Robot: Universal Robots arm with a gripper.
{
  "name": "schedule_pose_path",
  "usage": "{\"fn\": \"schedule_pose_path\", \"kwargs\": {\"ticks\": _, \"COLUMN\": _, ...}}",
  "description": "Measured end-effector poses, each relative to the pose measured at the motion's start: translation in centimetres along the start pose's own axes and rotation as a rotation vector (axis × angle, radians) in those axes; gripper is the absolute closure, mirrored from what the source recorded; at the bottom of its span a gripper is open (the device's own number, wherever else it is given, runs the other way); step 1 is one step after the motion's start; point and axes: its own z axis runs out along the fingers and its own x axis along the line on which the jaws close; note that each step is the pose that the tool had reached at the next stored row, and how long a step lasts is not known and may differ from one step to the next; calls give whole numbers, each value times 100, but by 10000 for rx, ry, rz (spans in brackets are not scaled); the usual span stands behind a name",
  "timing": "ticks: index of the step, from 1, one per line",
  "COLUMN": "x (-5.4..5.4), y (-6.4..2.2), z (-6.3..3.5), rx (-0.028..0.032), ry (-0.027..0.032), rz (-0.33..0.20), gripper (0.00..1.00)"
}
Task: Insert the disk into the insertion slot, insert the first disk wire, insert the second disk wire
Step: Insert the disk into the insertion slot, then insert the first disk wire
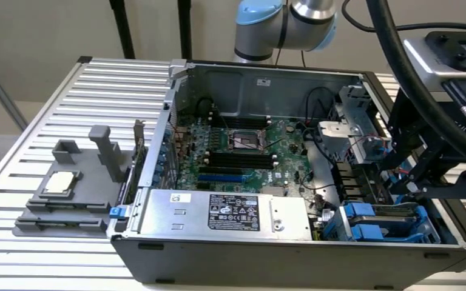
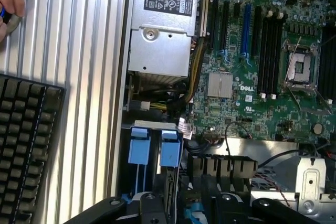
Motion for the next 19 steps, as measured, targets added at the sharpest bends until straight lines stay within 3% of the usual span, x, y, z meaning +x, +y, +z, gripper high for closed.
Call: {"fn": "schedule_pose_path", "kwargs": {"ticks": 19, "x": -11, "y": -21, "z": 3, "rx": 1, "ry": 1, "rz": -2, "gripper": 60}}
